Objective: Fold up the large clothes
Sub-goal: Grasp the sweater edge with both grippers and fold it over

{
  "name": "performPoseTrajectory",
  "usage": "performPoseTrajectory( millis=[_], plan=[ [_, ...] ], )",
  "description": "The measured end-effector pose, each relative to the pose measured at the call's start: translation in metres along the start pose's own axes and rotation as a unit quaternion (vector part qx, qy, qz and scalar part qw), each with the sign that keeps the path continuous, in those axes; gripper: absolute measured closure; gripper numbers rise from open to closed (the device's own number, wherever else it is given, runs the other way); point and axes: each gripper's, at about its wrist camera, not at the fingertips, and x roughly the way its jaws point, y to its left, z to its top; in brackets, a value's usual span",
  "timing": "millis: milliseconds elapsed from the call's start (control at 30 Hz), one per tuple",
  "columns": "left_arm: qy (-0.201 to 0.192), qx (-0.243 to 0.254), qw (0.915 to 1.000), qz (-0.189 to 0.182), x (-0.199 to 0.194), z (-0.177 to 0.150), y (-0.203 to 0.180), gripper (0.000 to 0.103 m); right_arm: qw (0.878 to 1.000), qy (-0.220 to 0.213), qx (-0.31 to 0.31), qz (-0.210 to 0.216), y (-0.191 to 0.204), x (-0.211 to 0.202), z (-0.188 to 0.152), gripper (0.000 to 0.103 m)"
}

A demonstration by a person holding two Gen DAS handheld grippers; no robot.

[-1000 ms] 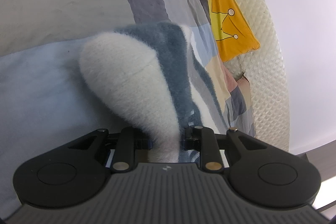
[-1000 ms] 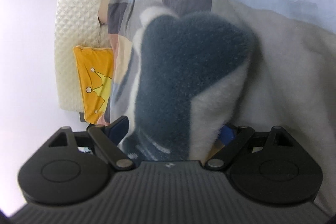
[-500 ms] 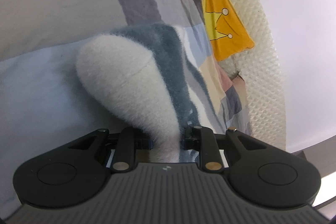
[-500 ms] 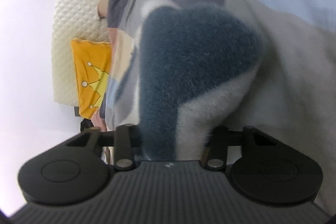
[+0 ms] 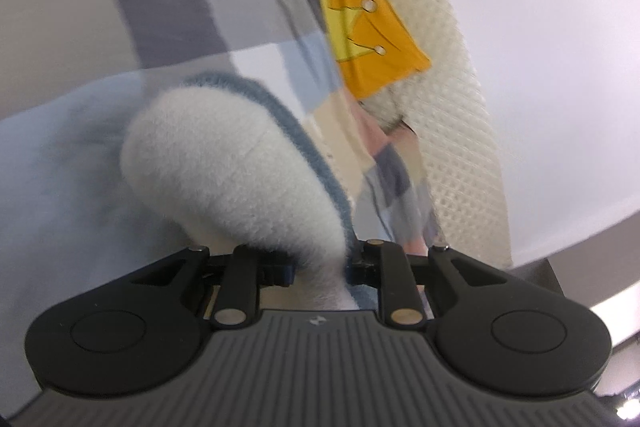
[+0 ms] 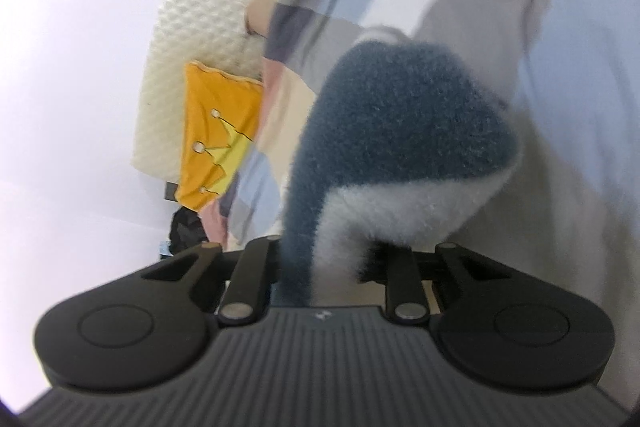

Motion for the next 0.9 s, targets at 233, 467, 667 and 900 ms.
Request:
performPoseTrajectory(
  millis=[233,467,667,900],
  plan=[
    [0.023,0.045,0.9982,-0.032,0.04,-0.011,-0.072,0.08,0.999,-0.031,-0.017,0.01,0.011,-0.031,0.057,0.081],
    [0.068,0.077,0.9936,-0.048,0.136,-0.037,-0.152,0.08,0.997,-0.078,-0.023,-0.004,0.014,-0.039,0.144,0.081],
    [0.132,0.096,0.9845,-0.064,0.261,-0.053,-0.216,0.08,0.992,-0.12,-0.037,-0.029,0.008,-0.023,0.232,0.081],
    [0.172,0.139,0.9735,-0.058,0.401,-0.073,-0.288,0.08,0.986,-0.152,-0.042,-0.058,-0.005,0.023,0.333,0.081]
  ],
)
